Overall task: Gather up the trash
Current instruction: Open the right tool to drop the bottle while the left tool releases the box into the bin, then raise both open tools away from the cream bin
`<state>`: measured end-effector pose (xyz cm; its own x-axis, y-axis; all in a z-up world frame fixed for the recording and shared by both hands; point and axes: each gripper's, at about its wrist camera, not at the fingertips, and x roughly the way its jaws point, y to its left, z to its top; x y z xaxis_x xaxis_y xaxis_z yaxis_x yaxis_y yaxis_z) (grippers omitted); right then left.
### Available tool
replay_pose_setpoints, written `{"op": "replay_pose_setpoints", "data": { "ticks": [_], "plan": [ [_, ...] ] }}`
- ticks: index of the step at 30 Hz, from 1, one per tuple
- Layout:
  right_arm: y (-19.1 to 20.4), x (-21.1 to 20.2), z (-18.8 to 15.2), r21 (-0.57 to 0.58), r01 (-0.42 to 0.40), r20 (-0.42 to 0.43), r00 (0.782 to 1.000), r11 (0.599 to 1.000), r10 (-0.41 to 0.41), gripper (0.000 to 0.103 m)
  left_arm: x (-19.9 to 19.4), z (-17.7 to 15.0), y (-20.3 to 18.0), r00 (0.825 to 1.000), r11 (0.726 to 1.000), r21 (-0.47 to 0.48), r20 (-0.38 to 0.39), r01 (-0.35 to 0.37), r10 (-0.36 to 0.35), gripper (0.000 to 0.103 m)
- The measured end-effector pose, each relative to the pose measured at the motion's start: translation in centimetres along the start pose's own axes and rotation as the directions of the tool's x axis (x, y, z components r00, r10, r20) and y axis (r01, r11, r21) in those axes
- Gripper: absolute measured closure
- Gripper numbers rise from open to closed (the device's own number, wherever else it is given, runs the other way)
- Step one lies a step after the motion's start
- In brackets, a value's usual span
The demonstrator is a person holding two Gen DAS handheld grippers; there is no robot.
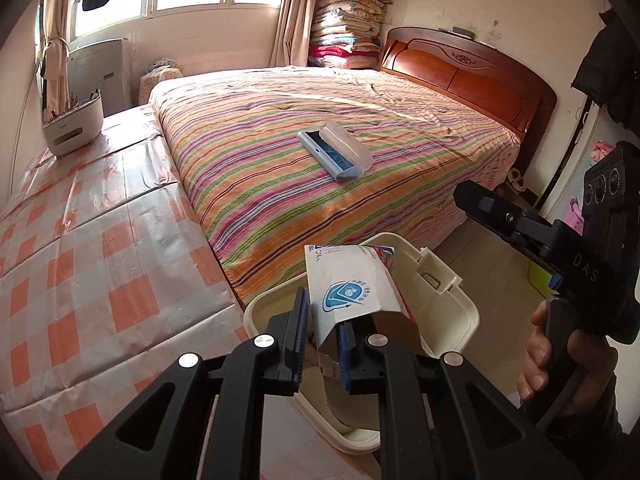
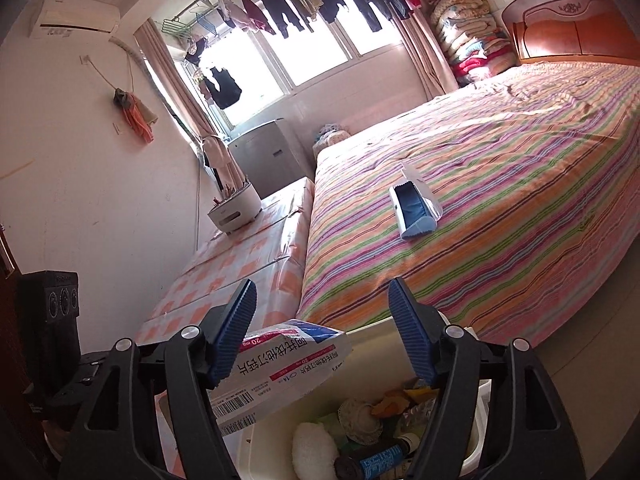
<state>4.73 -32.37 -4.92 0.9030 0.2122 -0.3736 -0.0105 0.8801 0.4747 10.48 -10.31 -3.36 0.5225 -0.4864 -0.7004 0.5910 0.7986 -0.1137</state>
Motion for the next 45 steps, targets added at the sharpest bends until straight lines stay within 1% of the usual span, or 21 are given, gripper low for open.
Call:
{"op": "replay_pose_setpoints", "data": {
  "ticks": [1,2,3,9,12,13,15,18,22,25,27,28,30,32,34,35,37,38,40,41,45],
  "plan": [
    [0.1,-0.1,-0.1,-0.004,0.001,0.002,1.000,1.000,-0.001,0.035,0.1,-0.1,-0.1,1.000,1.000,0.000,-0.005,-0.006,0.006,0.058],
    [0.1,-0.1,-0.1,-0.009,0.002,0.004,1.000,1.000,-0.002,0.035,0.0,-0.2,-0.3,1.000,1.000,-0.004,-0.002,-0.014,0.014,0.037],
    [0.3,-0.1,-0.1,-0.015,0.000,0.003,1.000,1.000,0.000,0.035,-0.3,-0.2,-0.3,1.000,1.000,-0.010,0.017,-0.017,0.017,0.033],
    [1.5,-0.2,-0.5,-0.068,0.010,0.006,1.000,0.998,-0.010,0.032,-1.7,0.0,-0.3,0.995,0.997,0.002,0.070,-0.072,0.072,0.029],
    [2.0,-0.2,-0.6,-0.071,-0.004,0.007,1.000,0.997,0.004,0.032,-1.6,0.0,-0.3,0.994,0.995,0.009,0.052,-0.098,0.097,0.028],
    [2.2,-0.2,-0.6,-0.064,-0.006,0.009,1.000,0.998,0.007,0.032,-1.2,0.1,-0.3,0.997,0.997,0.010,0.015,-0.081,0.081,0.026],
    [2.3,-0.2,-0.5,-0.054,-0.015,0.013,1.000,0.998,0.016,0.032,-0.3,0.3,0.0,0.995,1.000,-0.017,-0.103,-0.002,0.000,0.026],
    [2.4,-0.3,-0.6,-0.056,-0.012,0.018,1.000,0.998,0.013,0.031,-0.4,0.1,0.4,0.987,0.993,-0.083,-0.133,0.084,-0.094,0.026],
    [2.3,-0.3,-0.7,-0.065,-0.004,0.012,1.000,0.998,0.005,0.030,-0.5,0.1,0.8,0.987,0.991,-0.109,-0.137,0.073,-0.087,0.026],
    [2.1,-0.4,-0.6,-0.055,-0.009,0.013,1.000,0.998,0.010,0.030,-0.1,0.0,1.4,0.977,0.978,-0.172,-0.160,0.116,-0.144,0.026],
    [2.0,-0.4,-0.6,-0.050,-0.011,0.010,1.000,0.999,0.011,0.030,0.1,0.0,1.4,0.978,0.979,-0.178,-0.166,0.097,-0.127,0.026],
    [2.0,-0.4,-0.6,-0.050,-0.012,0.010,1.000,0.999,0.012,0.030,0.4,-0.1,1.3,0.974,0.981,-0.170,-0.188,0.097,-0.129,0.026],
    [2.0,-0.4,-0.6,-0.055,-0.011,0.013,1.000,0.998,0.012,0.030,1.2,-0.4,1.4,0.951,0.968,-0.205,-0.241,0.143,-0.192,0.026],
    [2.1,-0.4,-0.6,-0.057,-0.012,0.012,1.000,0.998,0.013,0.030,0.9,-0.5,1.3,0.961,0.968,-0.219,-0.217,0.121,-0.169,0.026],
    [2.2,-0.4,-0.6,-0.056,-0.011,0.010,1.000,0.998,0.012,0.030,0.8,-0.5,0.7,0.965,0.982,-0.160,-0.223,0.103,-0.137,0.026],
    [2.2,-0.4,-0.6,-0.057,-0.012,0.010,1.000,0.998,0.013,0.030,1.0,-0.6,0.5,0.958,0.981,-0.150,-0.243,0.119,-0.153,0.026],
    [2.1,-0.4,-0.6,-0.055,-0.014,0.011,1.000,0.998,0.014,0.030,1.6,-0.8,0.8,0.936,0.968,-0.198,-0.283,0.158,-0.210,0.026],
    [2.2,-0.3,-0.6,-0.055,-0.013,0.011,1.000,0.998,0.014,0.030,1.6,-0.9,1.0,0.938,0.965,-0.215,-0.278,0.148,-0.205,0.026],
    [2.1,-0.3,-0.6,-0.054,-0.014,0.009,1.000,0.998,0.014,0.030,1.4,-0.9,0.7,0.952,0.980,-0.172,-0.267,0.105,-0.148,0.026],
    [2.1,-0.3,-0.6,-0.054,-0.015,0.009,1.000,0.998,0.015,0.030,1.5,-0.9,0.6,0.951,0.982,-0.156,-0.273,0.106,-0.146,0.026],
    [2.1,-0.4,-0.7,-0.058,-0.016,0.012,1.000,0.998,0.017,0.030,1.5,-1.0,0.9,0.940,0.972,-0.198,-0.288,0.127,-0.181,0.026]
  ]
}}
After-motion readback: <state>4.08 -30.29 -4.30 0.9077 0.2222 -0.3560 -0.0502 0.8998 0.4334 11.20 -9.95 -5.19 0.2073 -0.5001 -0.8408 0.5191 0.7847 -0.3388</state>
